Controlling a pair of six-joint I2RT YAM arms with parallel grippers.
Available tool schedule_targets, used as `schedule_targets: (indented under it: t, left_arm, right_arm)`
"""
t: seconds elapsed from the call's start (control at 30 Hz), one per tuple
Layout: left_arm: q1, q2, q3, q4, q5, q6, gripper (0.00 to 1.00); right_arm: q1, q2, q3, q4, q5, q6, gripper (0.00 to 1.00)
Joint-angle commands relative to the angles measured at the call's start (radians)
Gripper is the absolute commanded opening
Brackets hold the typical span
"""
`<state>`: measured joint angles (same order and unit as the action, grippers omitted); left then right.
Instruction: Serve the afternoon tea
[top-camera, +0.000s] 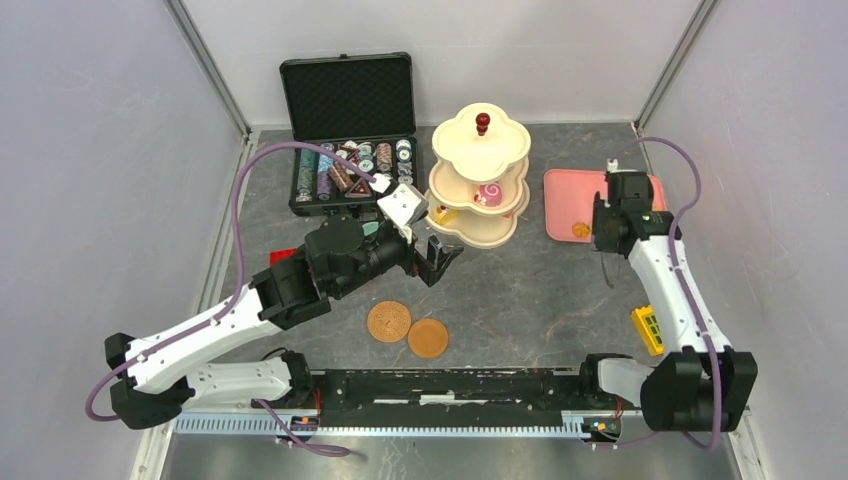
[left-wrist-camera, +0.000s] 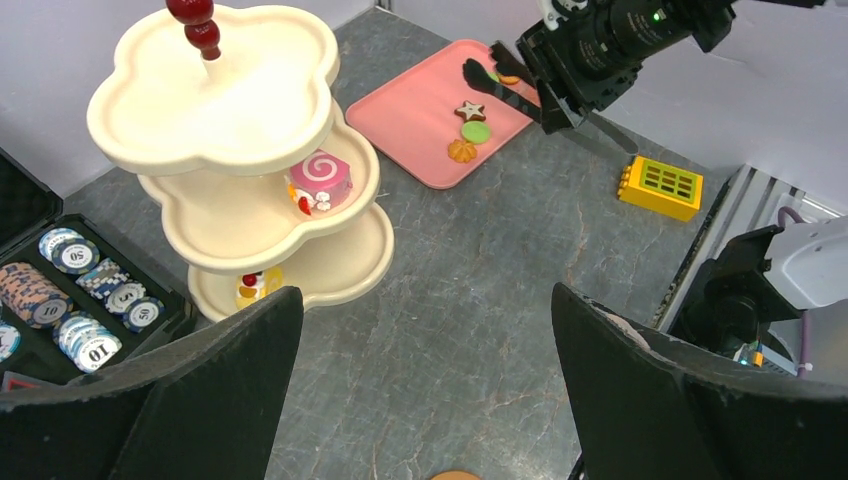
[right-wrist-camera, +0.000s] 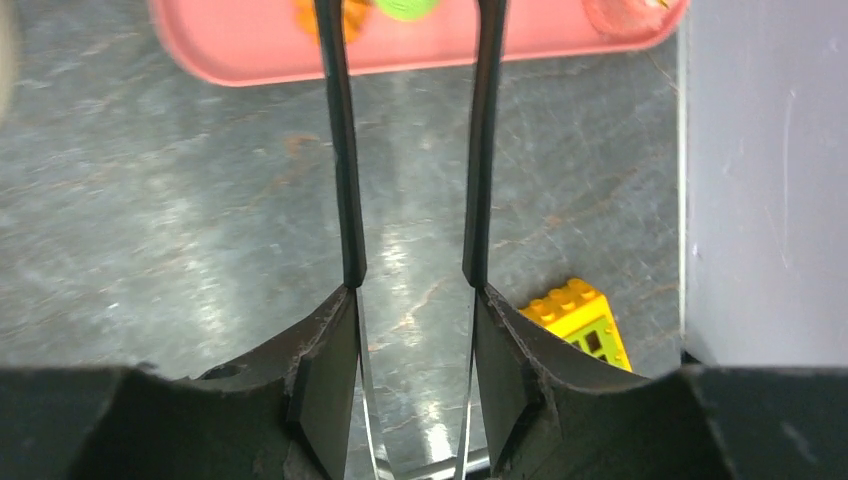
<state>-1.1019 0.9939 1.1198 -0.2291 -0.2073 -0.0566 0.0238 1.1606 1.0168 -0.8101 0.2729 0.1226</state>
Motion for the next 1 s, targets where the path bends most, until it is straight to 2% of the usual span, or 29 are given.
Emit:
schedule_targets:
  t: [0.0,0.3,0.57,0.8,0.97]
  left_arm:
    - [-0.010,0.000,-0.006,0.056,-0.001,0.032,1.00]
    - [-0.103,0.006,-0.028,0.077,-0.087,0.099,1.00]
    - [-0.130,-0.006,-0.035,0.089,-0.103,0.097,1.00]
    - [-0.130,0.073,0.069,-0.003,-0.093,0.074,1.00]
    - [-0.130,0.092,0.081,-0.021,-0.064,0.053,1.00]
  right_arm:
    - [-0.198,0.037,0.038,0.008,-0.028,-0.070,0.48]
    - [-0.377,0.089,0.003,0.144,-0.046,-0.022,0.52]
    - [-0.403,0.119,-0.053,0.203,-0.008,-0.009,0.55]
    - [-0.457,0.166,-0.065,0.241,-0.114,0.014,0.57]
    - [-0.484,0.196,-0.088,0.269,-0.166,0.014,0.57]
